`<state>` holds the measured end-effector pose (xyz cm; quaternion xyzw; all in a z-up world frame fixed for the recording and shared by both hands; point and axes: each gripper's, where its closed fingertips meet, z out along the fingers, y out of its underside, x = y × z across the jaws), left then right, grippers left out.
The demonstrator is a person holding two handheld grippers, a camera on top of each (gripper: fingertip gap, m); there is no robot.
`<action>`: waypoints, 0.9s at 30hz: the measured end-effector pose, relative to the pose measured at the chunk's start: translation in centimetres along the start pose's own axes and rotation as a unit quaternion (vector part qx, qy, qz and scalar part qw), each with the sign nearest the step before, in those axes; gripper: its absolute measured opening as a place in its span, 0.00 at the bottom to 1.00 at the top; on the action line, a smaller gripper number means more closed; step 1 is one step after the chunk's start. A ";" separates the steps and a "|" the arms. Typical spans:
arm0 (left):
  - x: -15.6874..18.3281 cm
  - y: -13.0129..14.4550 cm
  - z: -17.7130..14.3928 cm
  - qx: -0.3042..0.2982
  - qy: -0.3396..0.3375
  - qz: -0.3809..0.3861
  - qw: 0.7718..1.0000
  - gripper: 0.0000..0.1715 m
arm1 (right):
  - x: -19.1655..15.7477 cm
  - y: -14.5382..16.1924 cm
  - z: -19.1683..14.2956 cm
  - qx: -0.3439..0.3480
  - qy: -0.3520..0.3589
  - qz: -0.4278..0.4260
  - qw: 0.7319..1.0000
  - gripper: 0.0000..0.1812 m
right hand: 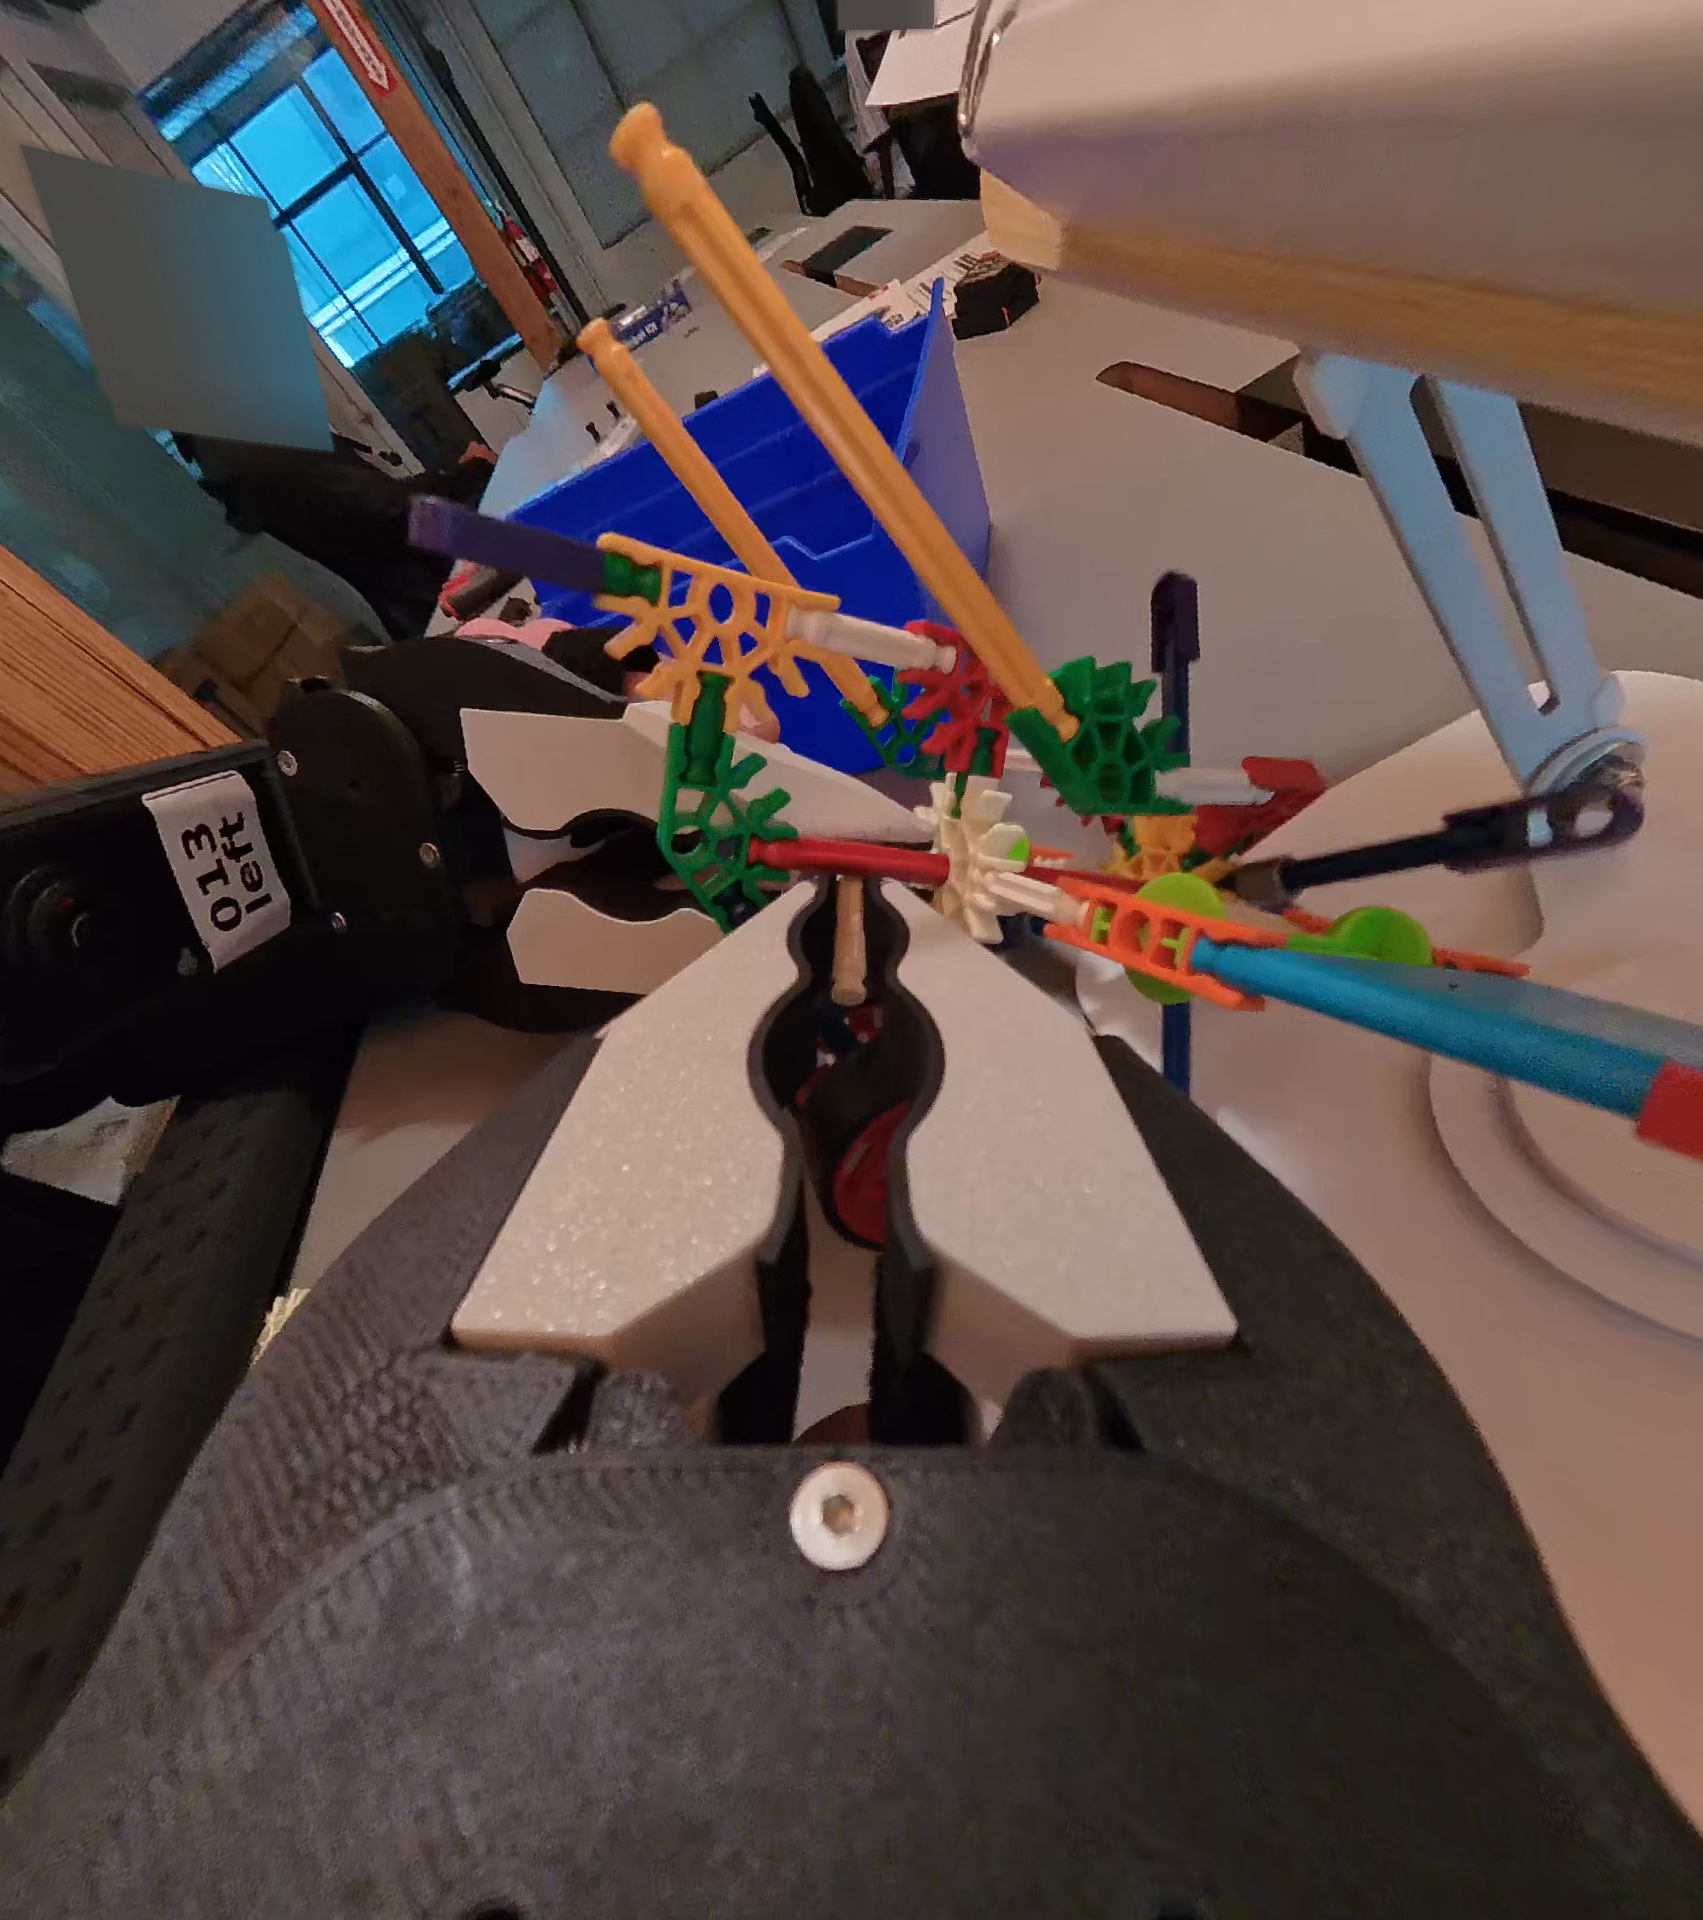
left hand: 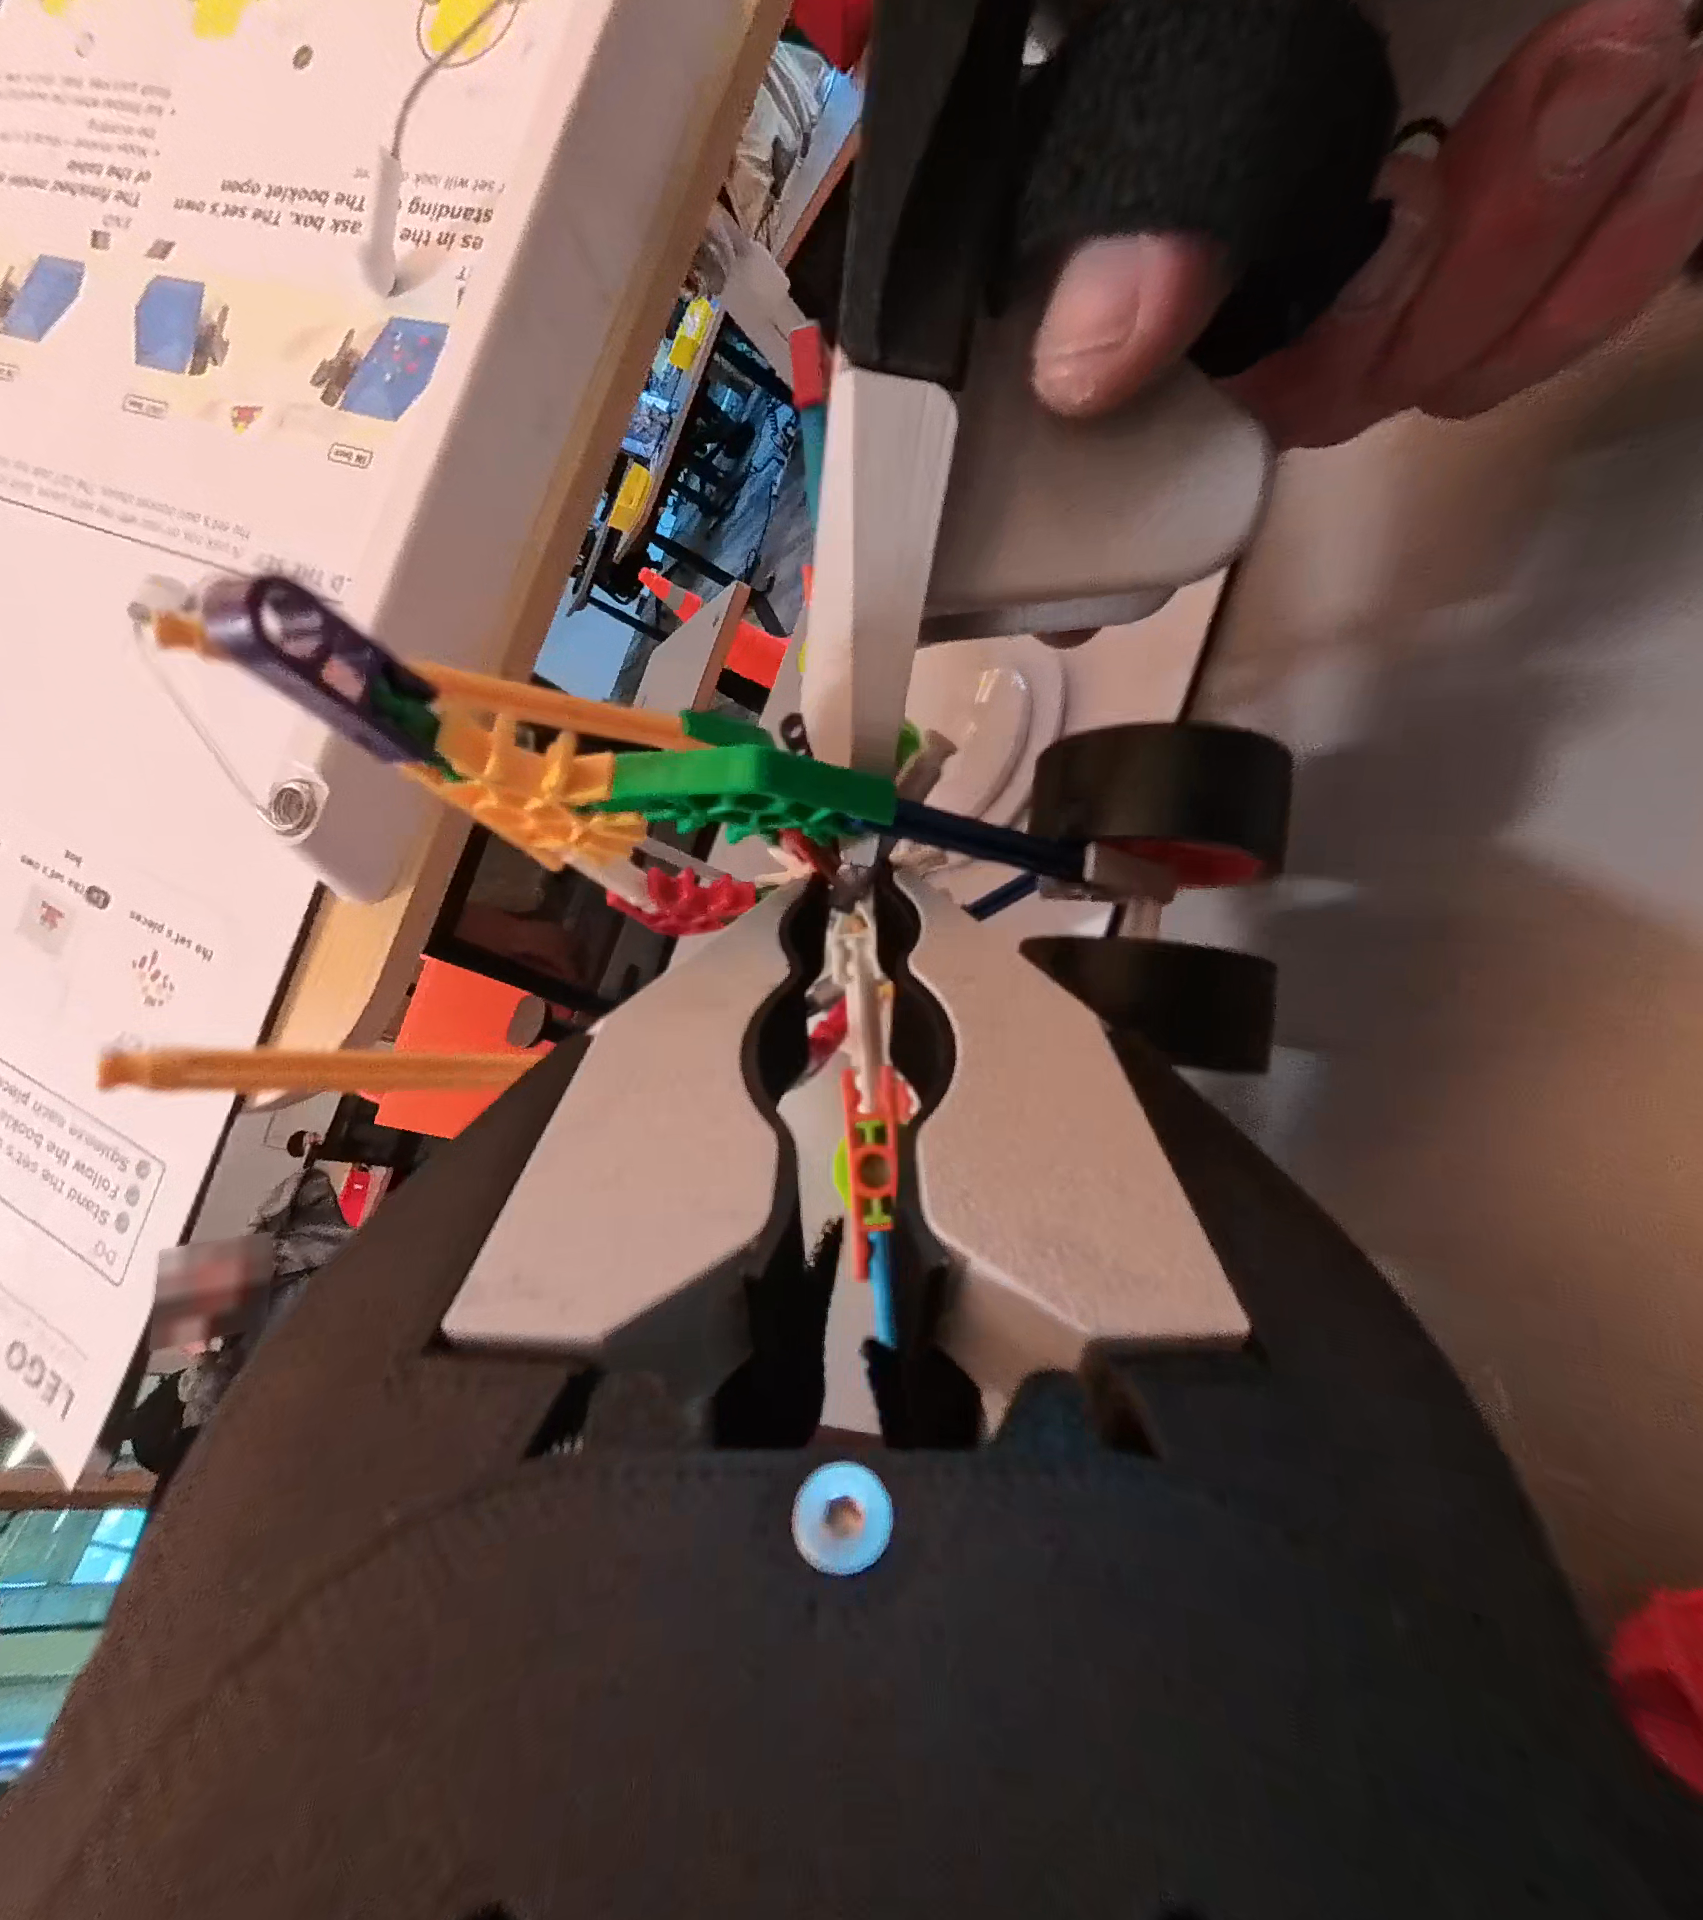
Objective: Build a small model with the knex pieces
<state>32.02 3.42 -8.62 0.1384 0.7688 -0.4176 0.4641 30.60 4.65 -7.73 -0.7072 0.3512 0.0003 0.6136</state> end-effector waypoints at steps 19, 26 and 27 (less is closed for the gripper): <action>0.8 -1.2 -0.1 -0.001 0.004 0.056 0.998 0.01 | -0.1 0.5 -1.7 -0.117 0.070 -0.164 0.977 0.06; 0.9 -1.3 -0.1 -0.003 0.001 0.078 0.997 0.01 | -0.2 0.8 -3.0 -0.187 0.103 -0.262 0.941 0.06; 1.0 -1.5 -0.1 -0.002 0.002 0.080 0.997 0.01 | -0.1 1.1 -3.0 -0.202 0.111 -0.280 0.932 0.05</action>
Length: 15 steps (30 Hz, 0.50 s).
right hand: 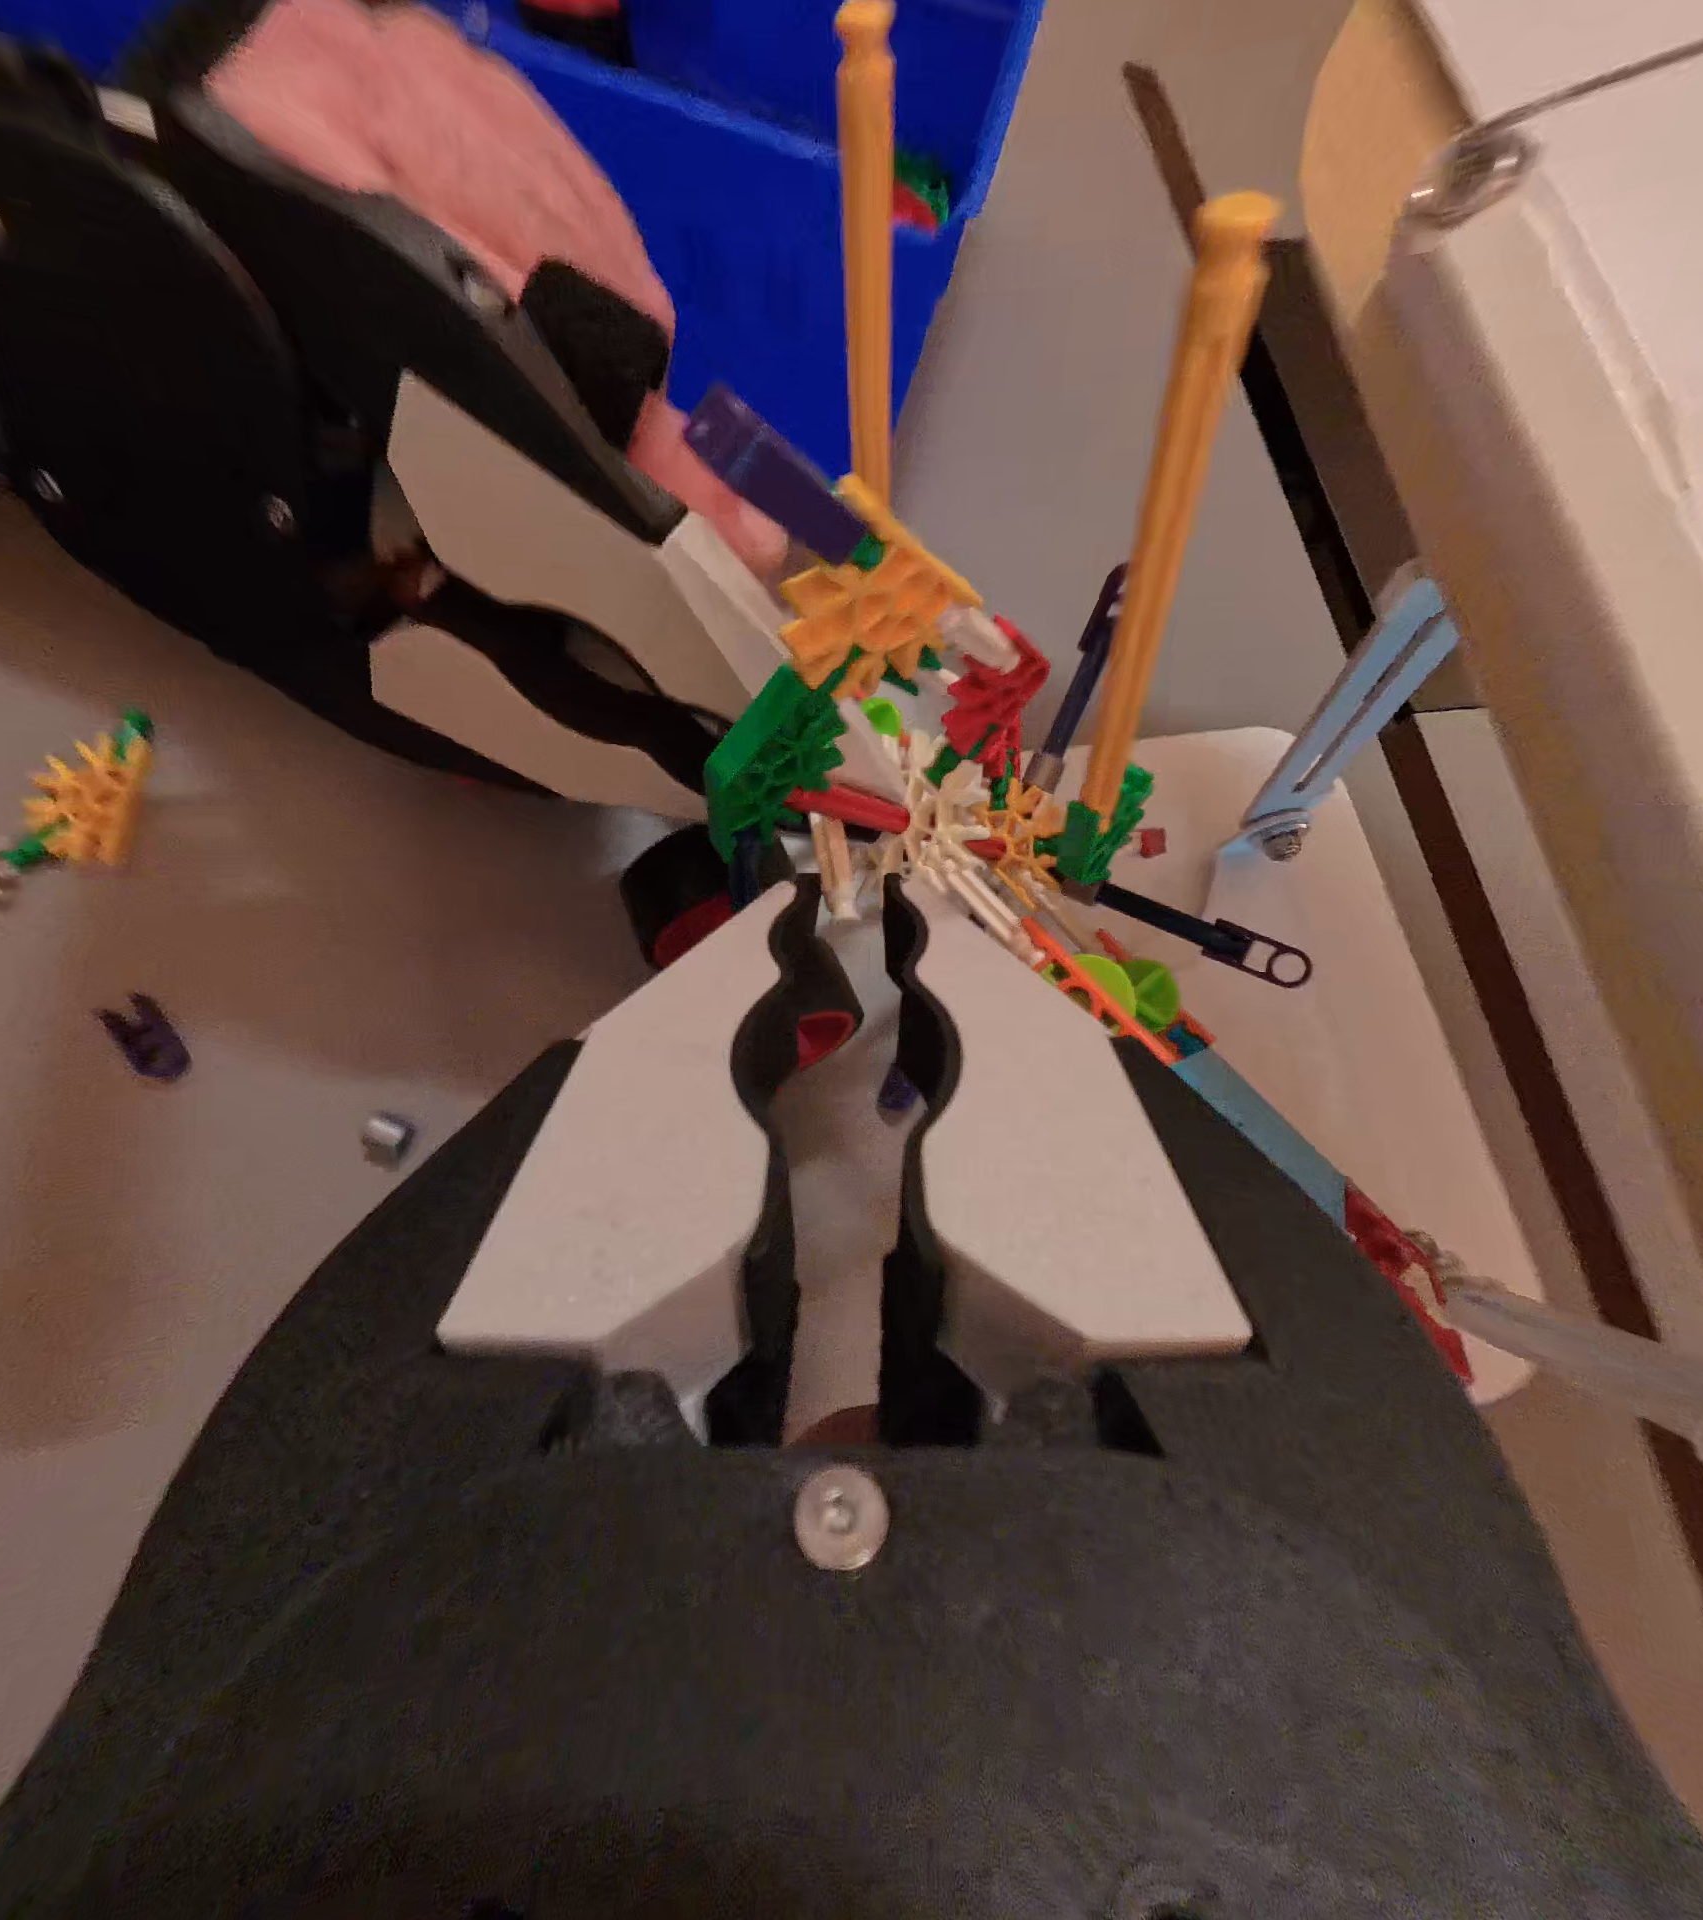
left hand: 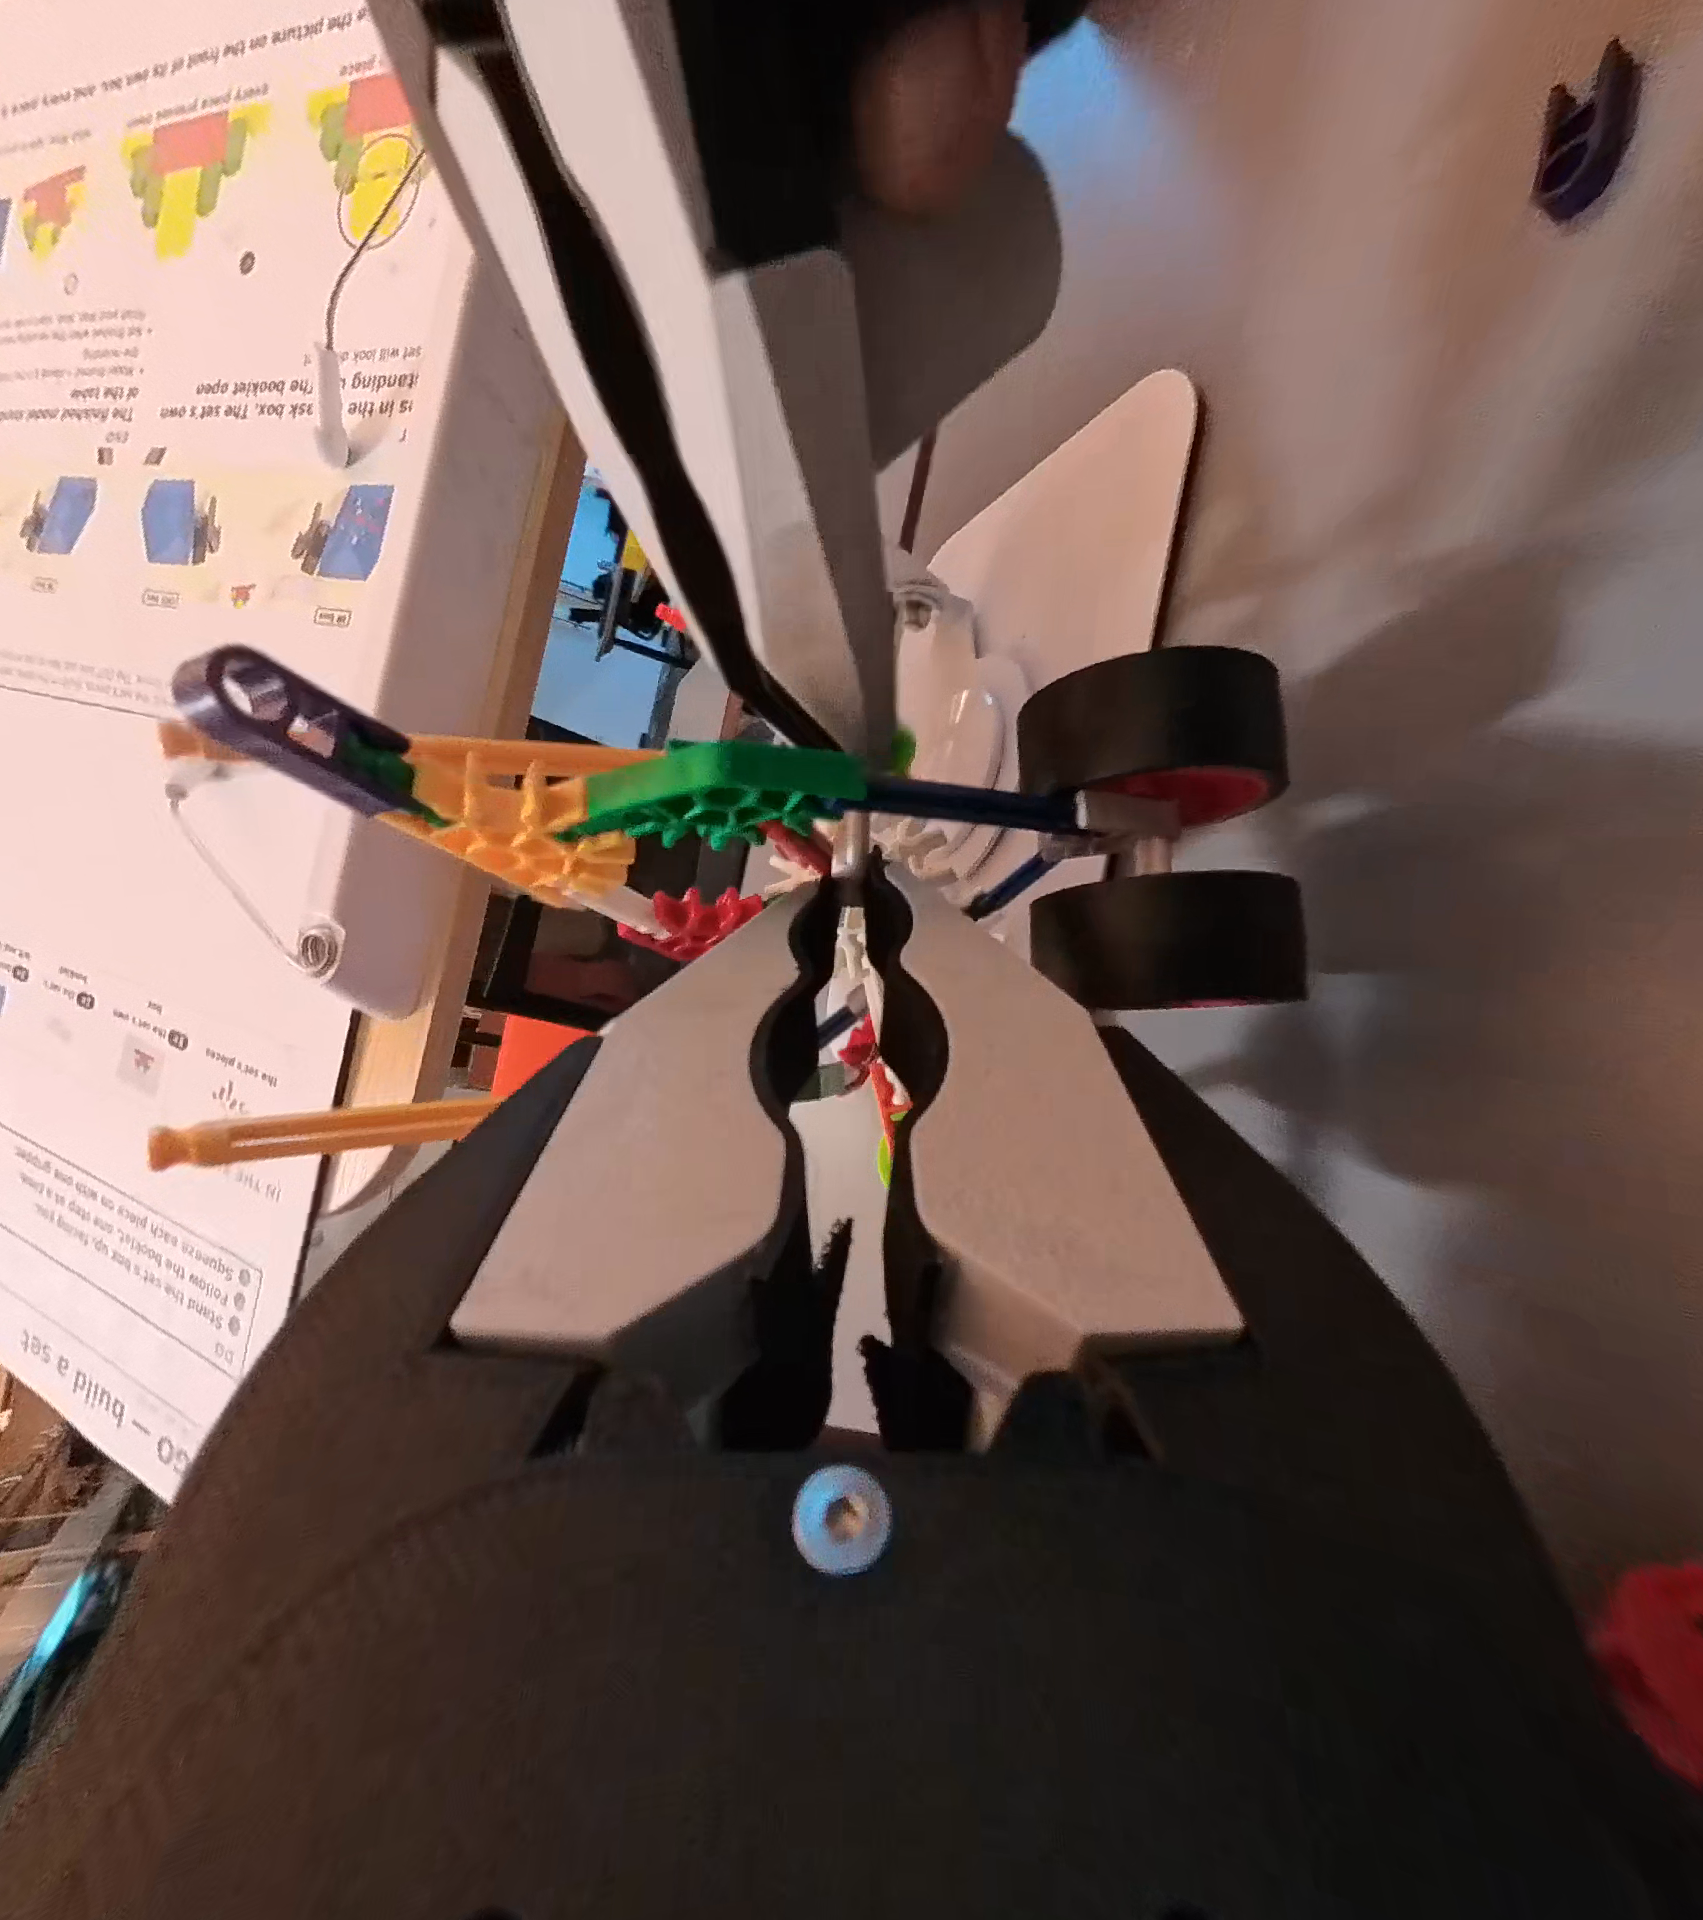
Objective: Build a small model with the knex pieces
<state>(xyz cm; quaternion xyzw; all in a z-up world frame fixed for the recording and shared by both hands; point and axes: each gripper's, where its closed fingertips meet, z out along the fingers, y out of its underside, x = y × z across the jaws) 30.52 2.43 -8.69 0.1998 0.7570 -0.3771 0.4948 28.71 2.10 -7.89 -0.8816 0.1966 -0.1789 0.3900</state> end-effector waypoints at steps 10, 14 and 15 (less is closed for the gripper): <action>0.1 -0.2 0.2 -0.010 -0.001 0.018 1.000 0.02 | 0.1 1.5 0.8 -0.105 0.078 -0.130 0.983 0.01; -0.1 0.0 0.3 -0.014 -0.004 -0.004 1.000 0.04 | 0.1 1.5 1.1 -0.071 0.044 -0.045 0.995 0.01; -0.5 0.1 0.2 -0.016 -0.012 -0.010 1.000 0.06 | 0.1 1.4 1.1 -0.056 0.034 -0.019 0.998 0.01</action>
